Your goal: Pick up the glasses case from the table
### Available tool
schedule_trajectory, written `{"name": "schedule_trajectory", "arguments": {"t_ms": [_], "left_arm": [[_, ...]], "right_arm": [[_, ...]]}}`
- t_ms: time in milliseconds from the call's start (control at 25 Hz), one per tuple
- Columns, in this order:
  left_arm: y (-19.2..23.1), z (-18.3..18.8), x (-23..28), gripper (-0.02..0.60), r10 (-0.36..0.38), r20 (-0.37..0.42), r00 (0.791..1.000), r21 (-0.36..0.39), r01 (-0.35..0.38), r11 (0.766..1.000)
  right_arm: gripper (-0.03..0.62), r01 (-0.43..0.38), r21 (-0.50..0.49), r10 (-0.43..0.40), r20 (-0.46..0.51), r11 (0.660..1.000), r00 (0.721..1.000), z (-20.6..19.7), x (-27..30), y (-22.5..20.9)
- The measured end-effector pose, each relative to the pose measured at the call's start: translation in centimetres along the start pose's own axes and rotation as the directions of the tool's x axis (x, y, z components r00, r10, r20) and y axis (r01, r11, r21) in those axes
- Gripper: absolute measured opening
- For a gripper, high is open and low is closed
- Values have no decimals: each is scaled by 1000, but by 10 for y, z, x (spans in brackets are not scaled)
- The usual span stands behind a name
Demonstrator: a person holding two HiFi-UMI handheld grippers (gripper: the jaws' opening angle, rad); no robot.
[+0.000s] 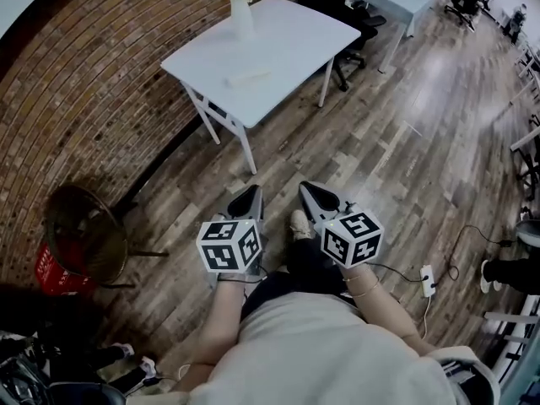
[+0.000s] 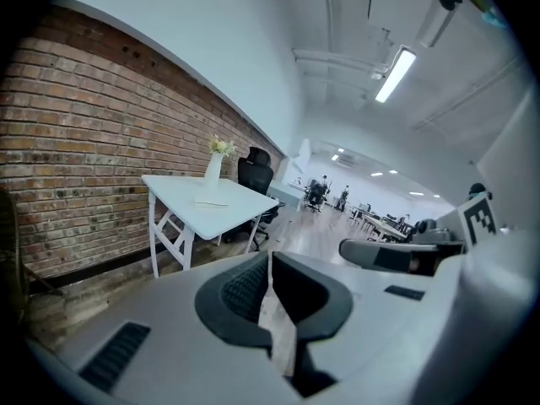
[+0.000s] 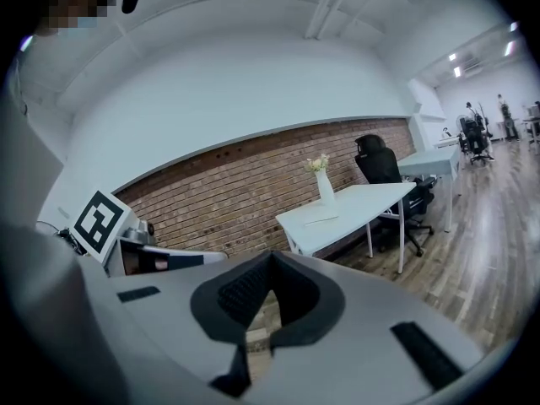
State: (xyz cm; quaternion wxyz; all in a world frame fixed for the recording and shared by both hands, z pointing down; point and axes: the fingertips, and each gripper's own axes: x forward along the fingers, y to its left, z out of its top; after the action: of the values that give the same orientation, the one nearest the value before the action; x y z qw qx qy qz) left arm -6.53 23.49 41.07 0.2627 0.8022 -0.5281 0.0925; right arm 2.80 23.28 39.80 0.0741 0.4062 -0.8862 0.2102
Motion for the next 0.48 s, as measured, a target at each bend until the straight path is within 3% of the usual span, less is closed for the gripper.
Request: {"name": "schedule_trajectory", "arguments": {"t_ms": [280,480], "left_arm": [[39,23,53,17,51,3,999,-3,-51,999],[59,62,113,17,61,18,998,-3,-61,998]], "right_arm": [[-2,-21,3,21,10,1000,1000,24,64,-49],[-2,-32,-12,32,9,999,999,59,117,-100]]}}
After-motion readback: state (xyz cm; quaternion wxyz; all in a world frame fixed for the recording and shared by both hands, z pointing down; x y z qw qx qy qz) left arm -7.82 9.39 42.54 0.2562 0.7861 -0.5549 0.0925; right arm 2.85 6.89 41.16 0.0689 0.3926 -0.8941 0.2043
